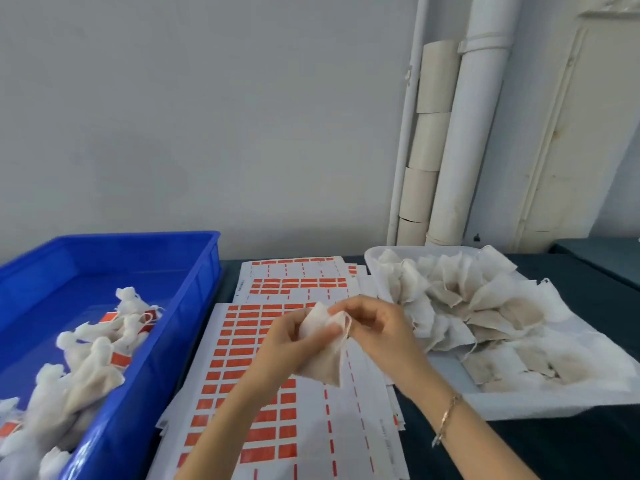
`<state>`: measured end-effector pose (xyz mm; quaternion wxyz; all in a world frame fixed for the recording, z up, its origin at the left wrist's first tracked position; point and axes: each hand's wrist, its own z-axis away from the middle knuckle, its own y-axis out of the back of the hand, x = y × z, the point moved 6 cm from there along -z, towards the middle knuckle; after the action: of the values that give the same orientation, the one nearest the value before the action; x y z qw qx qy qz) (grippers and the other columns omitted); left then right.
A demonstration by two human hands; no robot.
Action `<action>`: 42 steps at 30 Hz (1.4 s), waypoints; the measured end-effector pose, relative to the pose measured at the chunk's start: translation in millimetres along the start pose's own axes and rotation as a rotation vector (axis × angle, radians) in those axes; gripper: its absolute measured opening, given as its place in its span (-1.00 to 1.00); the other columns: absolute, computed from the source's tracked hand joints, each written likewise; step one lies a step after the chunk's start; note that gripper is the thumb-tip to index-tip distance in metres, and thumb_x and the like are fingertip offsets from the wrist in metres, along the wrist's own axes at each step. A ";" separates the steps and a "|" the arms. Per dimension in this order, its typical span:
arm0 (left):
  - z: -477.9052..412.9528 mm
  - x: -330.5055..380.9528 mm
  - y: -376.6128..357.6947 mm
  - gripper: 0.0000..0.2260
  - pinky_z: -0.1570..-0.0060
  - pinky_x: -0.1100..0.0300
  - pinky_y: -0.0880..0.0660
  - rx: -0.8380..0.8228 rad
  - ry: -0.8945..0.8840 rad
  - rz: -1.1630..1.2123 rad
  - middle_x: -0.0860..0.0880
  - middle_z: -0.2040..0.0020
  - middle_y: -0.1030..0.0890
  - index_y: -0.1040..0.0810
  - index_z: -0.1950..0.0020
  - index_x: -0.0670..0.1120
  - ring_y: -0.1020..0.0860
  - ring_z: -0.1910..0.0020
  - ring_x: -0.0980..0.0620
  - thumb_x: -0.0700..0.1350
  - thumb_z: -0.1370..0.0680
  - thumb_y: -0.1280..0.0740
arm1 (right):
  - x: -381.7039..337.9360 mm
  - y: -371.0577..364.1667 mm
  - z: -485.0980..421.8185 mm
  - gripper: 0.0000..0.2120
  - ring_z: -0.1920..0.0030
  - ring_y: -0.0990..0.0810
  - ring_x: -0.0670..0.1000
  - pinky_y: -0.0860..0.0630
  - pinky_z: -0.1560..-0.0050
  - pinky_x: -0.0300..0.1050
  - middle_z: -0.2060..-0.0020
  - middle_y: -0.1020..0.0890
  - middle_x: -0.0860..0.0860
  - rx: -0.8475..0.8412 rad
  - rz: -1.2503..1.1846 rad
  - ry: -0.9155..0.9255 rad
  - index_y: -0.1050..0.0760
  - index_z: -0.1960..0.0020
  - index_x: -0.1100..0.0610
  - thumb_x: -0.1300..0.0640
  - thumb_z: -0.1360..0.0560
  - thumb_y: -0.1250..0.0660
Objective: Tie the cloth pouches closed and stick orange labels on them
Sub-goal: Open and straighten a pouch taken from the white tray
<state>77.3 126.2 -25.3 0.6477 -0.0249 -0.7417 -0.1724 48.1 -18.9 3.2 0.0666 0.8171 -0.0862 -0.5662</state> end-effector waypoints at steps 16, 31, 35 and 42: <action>-0.1 -100.8 23.6 -0.76 0.32 0.46 -0.42 0.341 0.172 0.001 0.17 0.06 -0.62 -0.52 0.03 0.12 -0.58 0.11 0.19 0.07 -0.38 -0.50 | 115.5 -65.6 1.9 -0.91 0.08 -0.66 -0.15 -0.57 0.17 -0.34 0.15 -0.71 -0.14 0.189 -0.253 -0.284 -0.67 0.09 -0.02 0.01 -0.45 -0.42; -2.9 -112.9 26.3 -0.89 0.44 0.51 -0.41 0.432 0.155 0.078 0.22 0.29 -0.60 -0.55 0.18 0.14 -0.60 0.23 0.17 0.06 -0.43 -0.46 | 118.2 -67.8 1.1 -0.83 0.07 -0.65 -0.17 -0.58 0.12 -0.34 0.15 -0.68 -0.25 0.133 0.045 -0.050 -0.65 0.04 -0.09 0.15 -0.43 -0.46; -4.4 -113.7 26.2 -0.93 0.41 0.49 -0.44 0.391 0.139 0.120 0.21 0.29 -0.64 -0.58 0.14 0.09 -0.61 0.19 0.20 0.01 -0.45 -0.44 | 109.9 -64.4 3.6 -0.80 0.05 -0.63 -0.23 -0.51 0.15 -0.46 0.15 -0.66 -0.33 0.159 0.102 0.004 -0.63 0.06 -0.15 0.14 -0.42 -0.47; -0.6 -112.2 26.3 -0.87 0.38 0.43 -0.44 0.400 0.174 0.133 0.12 0.19 -0.61 -0.53 0.12 0.10 -0.60 0.18 0.10 0.07 -0.44 -0.44 | 102.9 -63.4 5.4 -0.80 0.11 -0.63 -0.22 -0.49 0.16 -0.49 0.18 -0.65 -0.33 0.162 0.173 0.072 -0.58 0.13 -0.18 0.13 -0.41 -0.47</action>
<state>102.6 171.6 -128.1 0.7113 0.0702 -0.6991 0.0197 82.5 20.7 -105.9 0.0519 0.8290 -0.1994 -0.5199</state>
